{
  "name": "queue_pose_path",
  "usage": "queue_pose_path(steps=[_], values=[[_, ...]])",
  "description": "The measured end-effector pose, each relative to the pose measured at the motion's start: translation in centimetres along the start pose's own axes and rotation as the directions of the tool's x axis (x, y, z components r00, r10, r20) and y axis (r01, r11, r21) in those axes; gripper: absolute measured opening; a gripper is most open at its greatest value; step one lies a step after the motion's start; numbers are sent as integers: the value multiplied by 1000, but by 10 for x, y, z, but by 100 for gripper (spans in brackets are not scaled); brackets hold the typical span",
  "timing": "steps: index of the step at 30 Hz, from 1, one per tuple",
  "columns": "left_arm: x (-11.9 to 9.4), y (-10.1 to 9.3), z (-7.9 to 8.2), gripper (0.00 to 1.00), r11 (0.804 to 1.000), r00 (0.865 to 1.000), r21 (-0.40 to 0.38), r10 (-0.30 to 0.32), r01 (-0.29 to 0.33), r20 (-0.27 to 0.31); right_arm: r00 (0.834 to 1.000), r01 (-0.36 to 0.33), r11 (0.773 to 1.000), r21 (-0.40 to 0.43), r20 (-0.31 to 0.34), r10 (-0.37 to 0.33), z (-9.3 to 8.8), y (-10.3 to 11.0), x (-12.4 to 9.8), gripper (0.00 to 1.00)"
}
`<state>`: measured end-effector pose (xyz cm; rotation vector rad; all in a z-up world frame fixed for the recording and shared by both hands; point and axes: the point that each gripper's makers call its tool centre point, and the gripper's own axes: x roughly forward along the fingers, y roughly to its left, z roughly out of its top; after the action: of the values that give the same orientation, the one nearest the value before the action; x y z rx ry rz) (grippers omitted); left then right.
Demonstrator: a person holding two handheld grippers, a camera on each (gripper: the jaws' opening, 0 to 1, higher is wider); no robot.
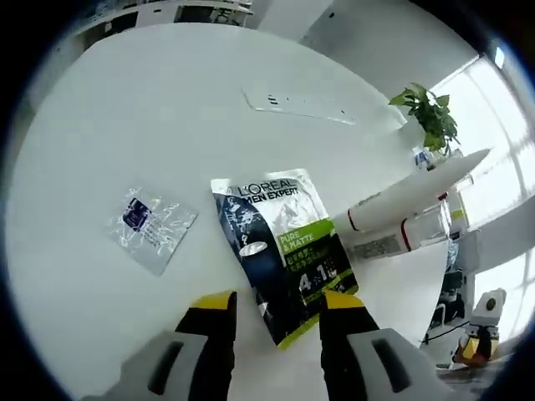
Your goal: Arrange the skincare products in the storage area until every visible bottle or jar stands upright without overlapping.
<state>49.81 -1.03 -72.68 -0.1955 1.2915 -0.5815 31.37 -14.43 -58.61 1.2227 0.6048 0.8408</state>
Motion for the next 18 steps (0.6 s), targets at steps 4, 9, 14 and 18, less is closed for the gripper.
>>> queue_pose_path(steps=[4, 9, 14, 18], values=[[-4, 16, 9, 37, 996, 998, 73, 52, -54, 23, 1000, 4, 1000, 2, 2, -4, 0, -2, -1, 16], [-14, 34, 24, 40, 967, 995, 236, 93, -100, 41, 1000, 11, 1000, 15, 1, -11, -1, -6, -2, 16], [-20, 58, 34, 43, 888, 984, 429, 178, -166, 13, 1000, 13, 1000, 21, -9, -12, -1, -9, 2, 16], [-18, 70, 44, 54, 846, 970, 487, 241, -219, 18, 1000, 16, 1000, 27, -11, -16, 2, -12, 5, 16]])
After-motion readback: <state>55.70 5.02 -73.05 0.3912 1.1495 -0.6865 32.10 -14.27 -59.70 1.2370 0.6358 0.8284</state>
